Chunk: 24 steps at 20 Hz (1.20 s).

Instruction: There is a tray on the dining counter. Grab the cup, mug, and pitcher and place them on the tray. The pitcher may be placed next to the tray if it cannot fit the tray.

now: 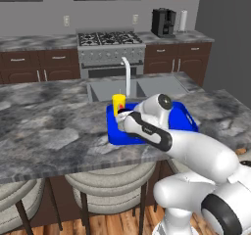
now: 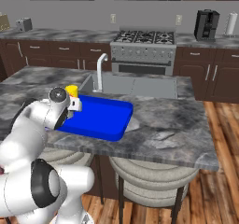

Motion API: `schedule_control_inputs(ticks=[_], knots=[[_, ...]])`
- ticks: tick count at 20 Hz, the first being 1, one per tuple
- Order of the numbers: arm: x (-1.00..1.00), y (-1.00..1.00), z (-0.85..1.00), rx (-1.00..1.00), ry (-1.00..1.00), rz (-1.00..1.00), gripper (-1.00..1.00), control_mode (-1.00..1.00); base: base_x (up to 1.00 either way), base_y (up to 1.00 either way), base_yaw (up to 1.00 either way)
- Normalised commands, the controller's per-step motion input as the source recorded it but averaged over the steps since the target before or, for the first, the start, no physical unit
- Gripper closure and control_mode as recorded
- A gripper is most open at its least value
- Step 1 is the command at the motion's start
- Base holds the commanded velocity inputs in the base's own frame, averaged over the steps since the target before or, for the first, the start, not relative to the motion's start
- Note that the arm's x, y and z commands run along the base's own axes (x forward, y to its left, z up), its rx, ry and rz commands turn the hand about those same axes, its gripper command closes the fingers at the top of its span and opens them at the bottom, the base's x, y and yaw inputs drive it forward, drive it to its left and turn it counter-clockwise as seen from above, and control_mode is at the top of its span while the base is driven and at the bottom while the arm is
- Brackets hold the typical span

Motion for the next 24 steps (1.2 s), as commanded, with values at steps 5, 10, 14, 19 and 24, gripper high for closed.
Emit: schedule_control_inputs(ticks=[5,10,14,19,24], knots=[[-0.46,-0.02,0.67,-0.03,0.00,0.00,-1.00,-1.00,0.00,0.00,0.00],[-0.65,0.00,0.69,-0.06,0.01,0.00,-1.00,-1.00,0.00,0.00,0.00],[-0.60,0.00,0.71,-0.04,0.05,0.00,-1.00,-1.00,0.00,0.00,0.00],[-0.53,0.00,0.62,-0.04,0.03,0.00,-1.00,-1.00,0.00,0.00,0.00],[-0.61,-0.02,0.43,-0.04,0.00,0.00,-1.00,-1.00,0.00,0.00,0.00]])
